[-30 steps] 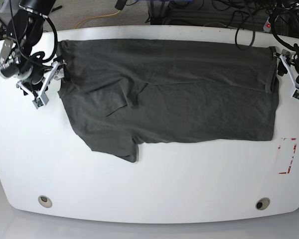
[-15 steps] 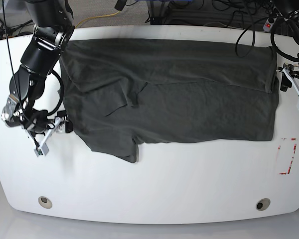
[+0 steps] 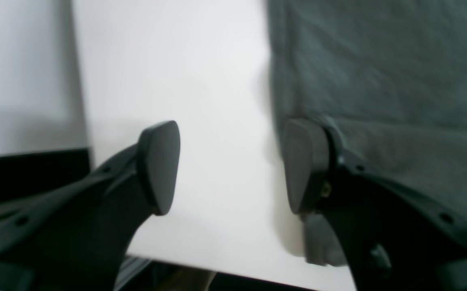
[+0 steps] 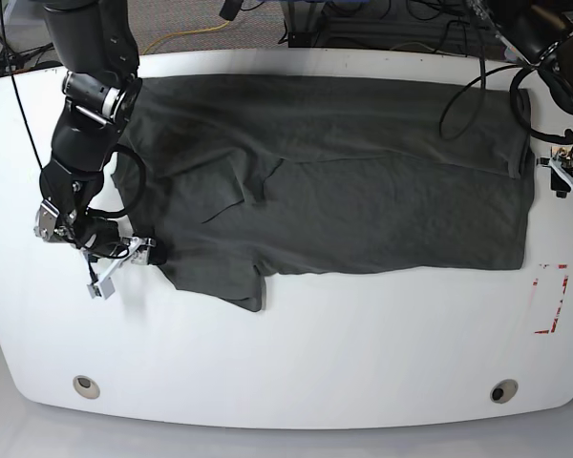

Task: Fold the T-shirt properly
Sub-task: 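Release the edge and move both grippers to the shirt hem corners, then fold the hem over onto the held edge with both grippers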

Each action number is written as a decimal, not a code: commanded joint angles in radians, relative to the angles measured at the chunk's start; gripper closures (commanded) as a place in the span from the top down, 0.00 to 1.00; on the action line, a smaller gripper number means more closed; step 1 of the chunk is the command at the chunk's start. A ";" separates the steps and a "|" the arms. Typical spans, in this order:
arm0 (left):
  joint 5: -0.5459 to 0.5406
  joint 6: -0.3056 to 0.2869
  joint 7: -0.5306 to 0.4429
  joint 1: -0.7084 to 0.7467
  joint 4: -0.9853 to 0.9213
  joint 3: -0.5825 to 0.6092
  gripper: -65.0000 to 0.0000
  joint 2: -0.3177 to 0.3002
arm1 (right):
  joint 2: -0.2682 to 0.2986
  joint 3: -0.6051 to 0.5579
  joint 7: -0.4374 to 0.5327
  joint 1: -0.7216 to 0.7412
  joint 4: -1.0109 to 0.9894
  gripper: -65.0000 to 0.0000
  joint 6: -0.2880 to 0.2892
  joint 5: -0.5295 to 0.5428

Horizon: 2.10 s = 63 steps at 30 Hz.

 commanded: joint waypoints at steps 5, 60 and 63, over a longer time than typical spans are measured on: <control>0.157 -0.001 -0.011 -0.109 -0.011 0.035 0.58 0.022 | -0.039 -0.058 0.010 0.009 0.011 0.78 0.006 0.011; 0.249 0.259 -0.809 -0.558 -1.237 0.271 0.13 -0.033 | -0.085 -0.090 0.064 0.028 0.012 0.00 0.006 0.002; 0.251 0.259 -0.812 -0.557 -1.236 0.271 0.00 -0.033 | -0.082 -0.090 0.064 0.041 0.012 0.00 0.006 0.002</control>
